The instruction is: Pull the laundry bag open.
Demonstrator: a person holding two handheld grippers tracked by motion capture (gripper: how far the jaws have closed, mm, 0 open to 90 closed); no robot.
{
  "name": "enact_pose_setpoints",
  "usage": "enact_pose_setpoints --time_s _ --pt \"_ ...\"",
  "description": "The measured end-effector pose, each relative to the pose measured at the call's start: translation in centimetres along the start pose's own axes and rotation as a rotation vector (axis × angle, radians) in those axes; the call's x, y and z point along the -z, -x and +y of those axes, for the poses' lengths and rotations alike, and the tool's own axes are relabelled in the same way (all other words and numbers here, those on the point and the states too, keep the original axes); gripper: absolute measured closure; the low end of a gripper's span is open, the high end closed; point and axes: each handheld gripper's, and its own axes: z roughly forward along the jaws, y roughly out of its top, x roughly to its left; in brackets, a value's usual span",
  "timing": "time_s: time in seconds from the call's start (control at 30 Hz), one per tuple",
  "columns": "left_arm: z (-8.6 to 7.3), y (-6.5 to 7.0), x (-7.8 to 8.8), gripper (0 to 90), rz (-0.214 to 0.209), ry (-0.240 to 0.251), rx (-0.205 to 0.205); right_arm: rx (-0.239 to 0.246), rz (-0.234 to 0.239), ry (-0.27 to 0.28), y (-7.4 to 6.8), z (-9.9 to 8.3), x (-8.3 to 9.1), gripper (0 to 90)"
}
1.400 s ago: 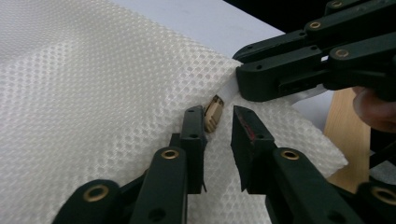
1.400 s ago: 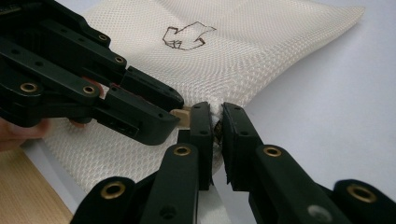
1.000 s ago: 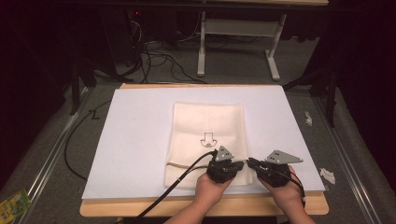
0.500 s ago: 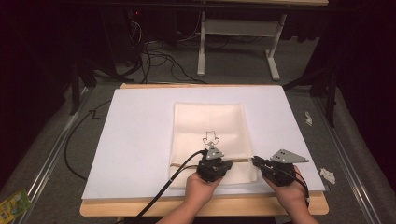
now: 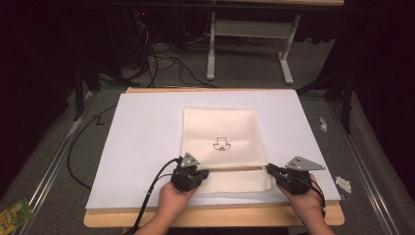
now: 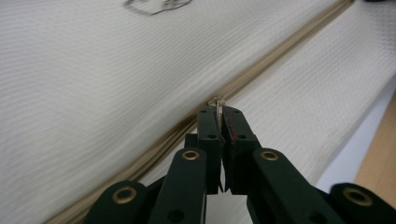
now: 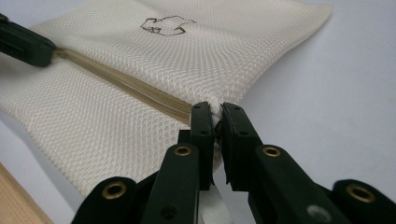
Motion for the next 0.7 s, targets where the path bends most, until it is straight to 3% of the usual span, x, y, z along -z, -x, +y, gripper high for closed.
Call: enact_pose_setpoints --time_s 0.13,0.2,0.33,0.4,0.47,0.53,0.7 --pt "-0.9 -1.6 1.8 87.2 0.016 -0.008 0.004 0.005 0.015 -0.006 0.1 0.0 -0.1 84.9" --pt "-1.4 -2.3 2.4 87.2 0.013 -0.008 0.007 0.021 0.001 -0.013 -0.1 0.0 -0.3 85.0" --pt "-2.3 -4.4 3.5 87.2 0.031 0.006 0.085 -0.014 -0.024 -0.017 0.6 -0.2 0.0 85.1" --pt "-2.6 -5.5 4.1 87.3 -0.001 0.018 0.137 -0.043 -0.035 -0.013 1.4 -0.6 0.3 85.0" --pt "-2.6 -5.4 4.3 87.2 -0.01 0.012 0.121 -0.07 -0.008 0.004 2.0 -0.9 0.5 84.9" --pt "-2.7 -5.1 4.1 87.2 0.006 0.008 0.102 -0.04 -0.028 -0.007 1.7 -1.0 0.5 84.7" --pt "-2.9 -5.0 3.9 87.2 0.001 -0.03 0.077 -0.062 -0.046 -0.009 1.7 -0.7 0.7 84.7"
